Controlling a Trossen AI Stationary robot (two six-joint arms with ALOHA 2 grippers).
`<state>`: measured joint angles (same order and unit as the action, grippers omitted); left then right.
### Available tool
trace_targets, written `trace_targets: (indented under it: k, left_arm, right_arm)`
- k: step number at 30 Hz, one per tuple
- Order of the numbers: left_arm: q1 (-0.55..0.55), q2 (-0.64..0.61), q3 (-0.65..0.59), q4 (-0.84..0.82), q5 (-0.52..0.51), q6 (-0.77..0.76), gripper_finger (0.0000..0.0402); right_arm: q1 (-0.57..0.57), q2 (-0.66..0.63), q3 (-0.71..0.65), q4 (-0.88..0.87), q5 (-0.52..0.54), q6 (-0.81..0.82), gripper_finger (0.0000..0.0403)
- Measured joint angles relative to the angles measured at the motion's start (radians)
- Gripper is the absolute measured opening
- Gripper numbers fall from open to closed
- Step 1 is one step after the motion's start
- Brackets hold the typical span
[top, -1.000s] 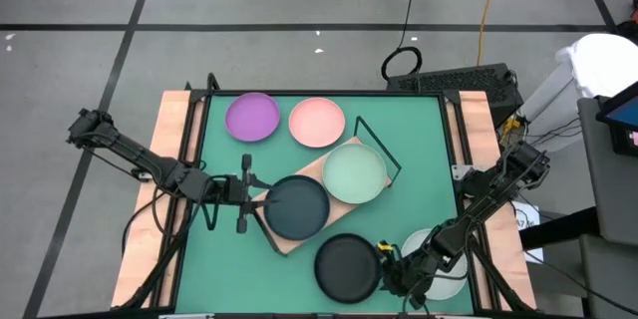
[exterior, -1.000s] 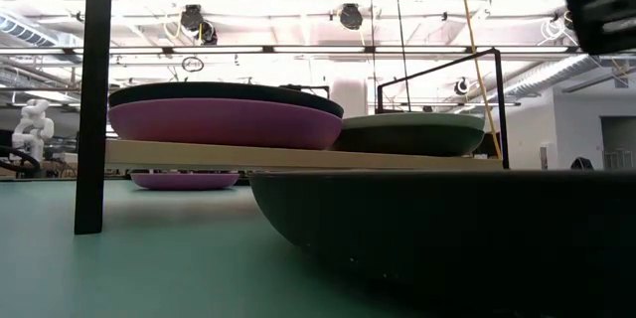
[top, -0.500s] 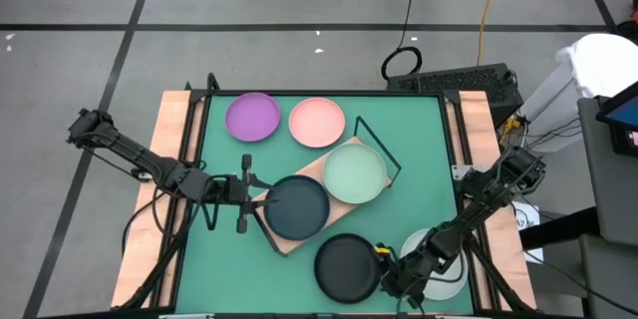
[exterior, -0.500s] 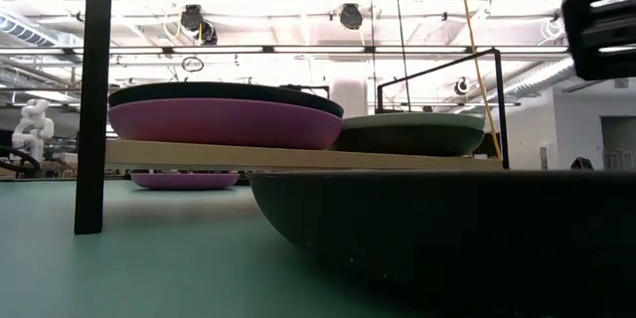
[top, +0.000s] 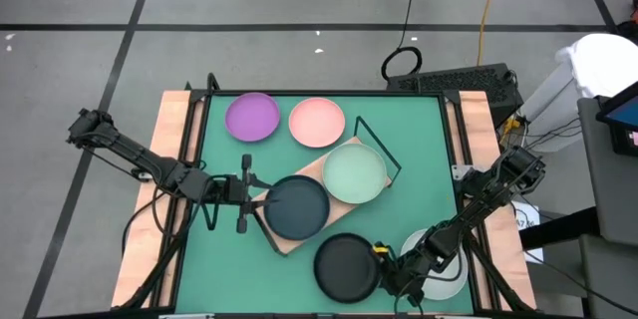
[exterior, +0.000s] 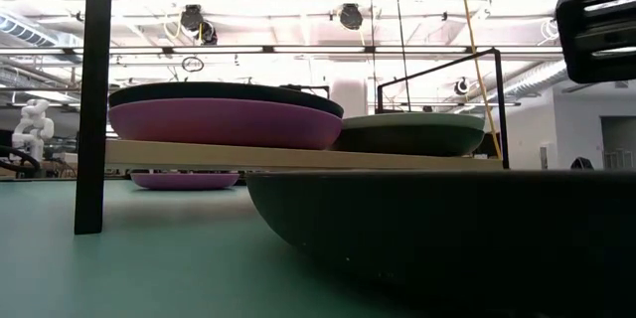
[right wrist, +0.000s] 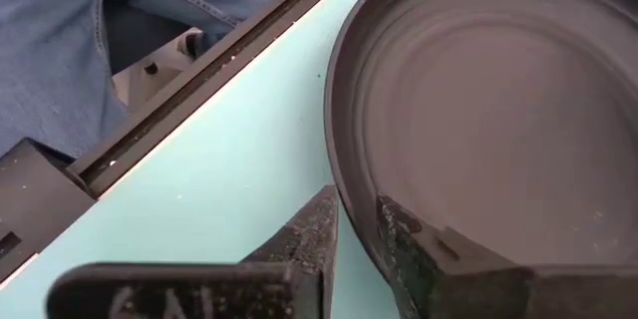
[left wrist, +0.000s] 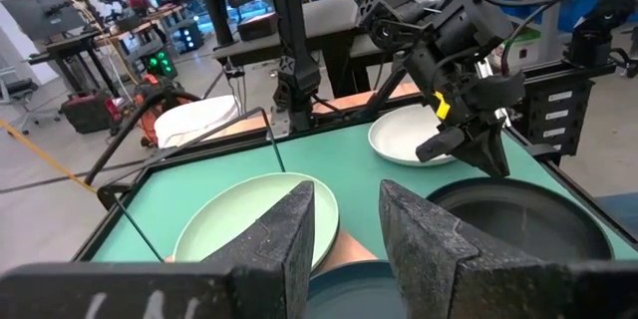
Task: Place and stack plates onto a shelf
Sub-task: Stack the black plate on top of the green plate on the shelf
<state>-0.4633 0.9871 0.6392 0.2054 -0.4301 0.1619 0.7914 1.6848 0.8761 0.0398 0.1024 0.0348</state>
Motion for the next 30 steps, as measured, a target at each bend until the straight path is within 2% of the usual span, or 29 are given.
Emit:
trace_targets:
  k: [8, 13, 23, 30]
  left_arm:
    - [0.0, 0.0, 0.0, 0.0, 0.0, 0.0, 0.0122]
    - [0.0, 0.0, 0.0, 0.0, 0.0, -0.001, 0.0122]
    - [0.0, 0.0, 0.0, 0.0, 0.0, -0.002, 0.0122]
    - [0.0, 0.0, 0.0, 0.0, 0.0, -0.001, 0.0122]
  right_arm:
    - [0.0, 0.0, 0.0, -0.001, 0.027, -0.004, 0.0087]
    - [0.0, 0.0, 0.0, -0.003, 0.025, -0.011, 0.0089]
    - [-0.008, 0.048, 0.0, 0.011, -0.01, -0.027, 0.0066]
    - [-0.013, 0.047, 0.0, 0.02, -0.023, -0.083, 0.001]
